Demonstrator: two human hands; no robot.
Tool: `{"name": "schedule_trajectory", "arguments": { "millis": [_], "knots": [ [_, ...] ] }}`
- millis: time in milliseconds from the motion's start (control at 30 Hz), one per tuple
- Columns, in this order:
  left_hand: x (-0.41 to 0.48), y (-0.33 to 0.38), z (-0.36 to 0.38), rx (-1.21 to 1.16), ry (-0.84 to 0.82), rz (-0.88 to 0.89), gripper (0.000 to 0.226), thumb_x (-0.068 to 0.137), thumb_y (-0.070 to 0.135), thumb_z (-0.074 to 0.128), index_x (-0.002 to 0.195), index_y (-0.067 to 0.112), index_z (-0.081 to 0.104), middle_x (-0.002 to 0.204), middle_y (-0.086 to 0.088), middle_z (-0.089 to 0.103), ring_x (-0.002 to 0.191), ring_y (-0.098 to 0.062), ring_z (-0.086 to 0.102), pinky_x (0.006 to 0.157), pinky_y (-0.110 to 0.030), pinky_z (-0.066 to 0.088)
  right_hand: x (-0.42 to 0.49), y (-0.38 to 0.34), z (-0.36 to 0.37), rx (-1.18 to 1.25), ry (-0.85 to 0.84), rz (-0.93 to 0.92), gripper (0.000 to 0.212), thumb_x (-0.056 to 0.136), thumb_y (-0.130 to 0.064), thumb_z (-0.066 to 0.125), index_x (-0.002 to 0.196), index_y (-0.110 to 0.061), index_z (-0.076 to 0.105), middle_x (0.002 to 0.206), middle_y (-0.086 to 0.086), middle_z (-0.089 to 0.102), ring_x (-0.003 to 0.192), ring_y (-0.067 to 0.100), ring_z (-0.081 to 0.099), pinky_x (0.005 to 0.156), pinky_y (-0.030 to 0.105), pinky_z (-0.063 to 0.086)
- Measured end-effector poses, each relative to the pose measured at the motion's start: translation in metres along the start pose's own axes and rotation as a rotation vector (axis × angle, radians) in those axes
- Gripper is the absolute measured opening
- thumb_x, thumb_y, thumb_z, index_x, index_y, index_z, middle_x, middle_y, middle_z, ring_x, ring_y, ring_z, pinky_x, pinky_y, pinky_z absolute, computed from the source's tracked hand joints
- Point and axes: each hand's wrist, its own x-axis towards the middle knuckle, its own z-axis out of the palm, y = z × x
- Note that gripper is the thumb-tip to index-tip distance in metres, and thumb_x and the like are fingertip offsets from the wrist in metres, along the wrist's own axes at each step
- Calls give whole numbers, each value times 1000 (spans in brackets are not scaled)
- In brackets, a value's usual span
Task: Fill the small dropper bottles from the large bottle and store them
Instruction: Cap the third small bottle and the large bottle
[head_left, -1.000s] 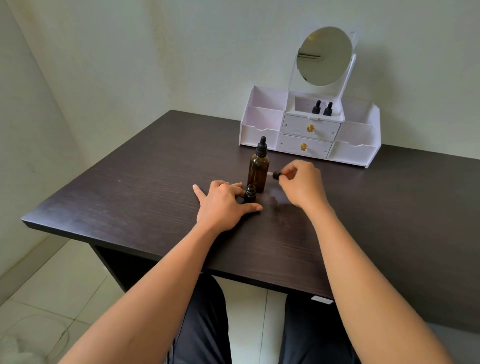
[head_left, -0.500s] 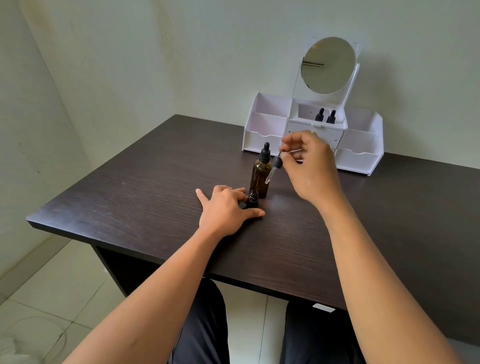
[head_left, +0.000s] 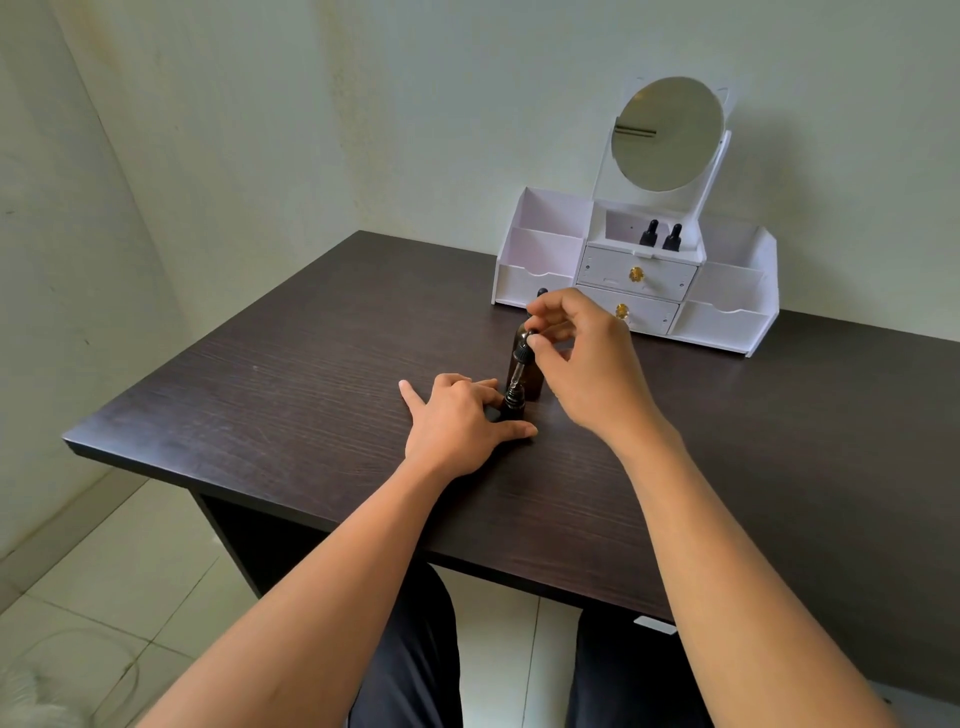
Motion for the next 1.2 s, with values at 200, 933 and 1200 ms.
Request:
{"name": "schedule_trajectory", "arguments": {
  "millis": [200, 933, 1200],
  "knots": [
    [0, 0, 1, -5, 12, 0, 60, 73, 74, 65, 112, 29, 72, 141, 15, 55, 141, -11, 28, 111, -73, -11, -1, 2, 1, -17, -30, -18, 27, 93, -7, 63, 117, -20, 62, 100, -7, 67, 88, 4, 65, 81, 20, 55],
    [-1, 0, 1, 16, 15, 8, 57, 76, 75, 62, 111, 32, 70, 131, 12, 61, 139, -13, 29, 111, -73, -8, -7, 13, 15, -95, -108, 107, 30, 93, -35, 65, 120, -24, 58, 82, -10, 65, 79, 2, 61, 72, 23, 49],
    [-1, -1, 2, 17, 1, 8, 59, 76, 75, 62, 112, 29, 71, 135, 15, 58, 140, -13, 27, 111, -72, -9, -6, 12, 10, -153, -174, 159, 43, 91, -45, 65, 129, -30, 52, 74, -11, 68, 79, 3, 64, 77, 32, 54]
  ]
}}
